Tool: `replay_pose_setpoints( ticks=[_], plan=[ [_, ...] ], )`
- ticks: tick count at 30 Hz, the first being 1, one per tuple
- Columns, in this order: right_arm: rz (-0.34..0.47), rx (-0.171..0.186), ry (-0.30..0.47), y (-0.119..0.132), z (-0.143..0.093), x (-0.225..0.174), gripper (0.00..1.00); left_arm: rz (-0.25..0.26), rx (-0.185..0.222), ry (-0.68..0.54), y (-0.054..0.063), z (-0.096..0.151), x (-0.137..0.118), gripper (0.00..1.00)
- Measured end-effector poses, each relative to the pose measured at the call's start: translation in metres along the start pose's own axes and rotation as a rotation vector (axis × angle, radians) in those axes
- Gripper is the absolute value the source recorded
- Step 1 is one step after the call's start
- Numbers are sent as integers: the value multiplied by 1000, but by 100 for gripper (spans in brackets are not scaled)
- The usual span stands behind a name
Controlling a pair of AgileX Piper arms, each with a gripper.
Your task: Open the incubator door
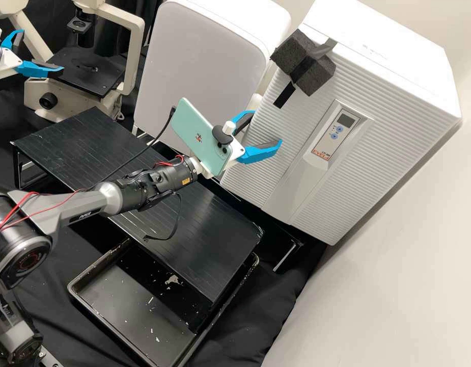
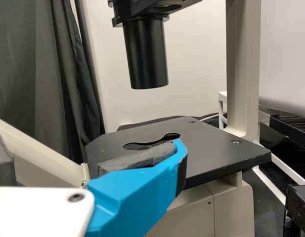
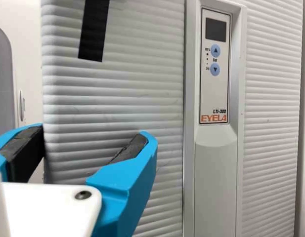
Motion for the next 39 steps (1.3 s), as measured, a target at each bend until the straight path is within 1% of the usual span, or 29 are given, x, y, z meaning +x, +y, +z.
replay_pose_setpoints(
  ticks=[3, 4, 5, 8, 16, 19, 25, 27, 30, 32, 35, 37, 39],
  plan=[
    [-2, -3, 0, 1, 0, -3, 0, 0, 0, 0, 0, 0, 0, 100],
    [-8, -16, 6, 0, 0, -4, 0, 0, 0, 0, 0, 0, 0, 100],
    [-7, -18, 7, 1, 1, -4, 0, 0, 0, 0, 0, 0, 0, 100],
    [-13, -39, 13, 2, 3, -6, 0, 0, 0, 0, 0, 0, 0, 100],
    [-12, -40, 15, 6, 3, -12, 0, 0, 0, 0, 0, 0, 0, 100],
    [-15, -52, 20, 6, 6, -15, 0, 0, 0, 0, 0, 0, 0, 100],
    [9, -51, 32, 11, 9, -34, 0, 0, 0, 0, 0, 0, 0, 100],
    [33, -23, 23, 14, 9, -44, 0, 0, 0, 0, 0, 0, 0, 100],
    [68, -2, 6, 17, 7, -59, 0, 0, 0, 0, 0, 0, 0, 100],
    [98, -4, -1, 19, 4, -71, 0, 0, 0, 0, 0, 0, 0, 100],
    [156, 2, -23, 22, 2, -93, 0, 0, 0, 0, 0, 0, 0, 100],
    [220, 5, -20, 26, -3, -112, 0, 0, 0, 0, 0, 0, 0, 100],
    [244, -19, -10, 26, -5, -126, 0, 0, 0, 0, 0, 0, 0, 100]
  ],
)
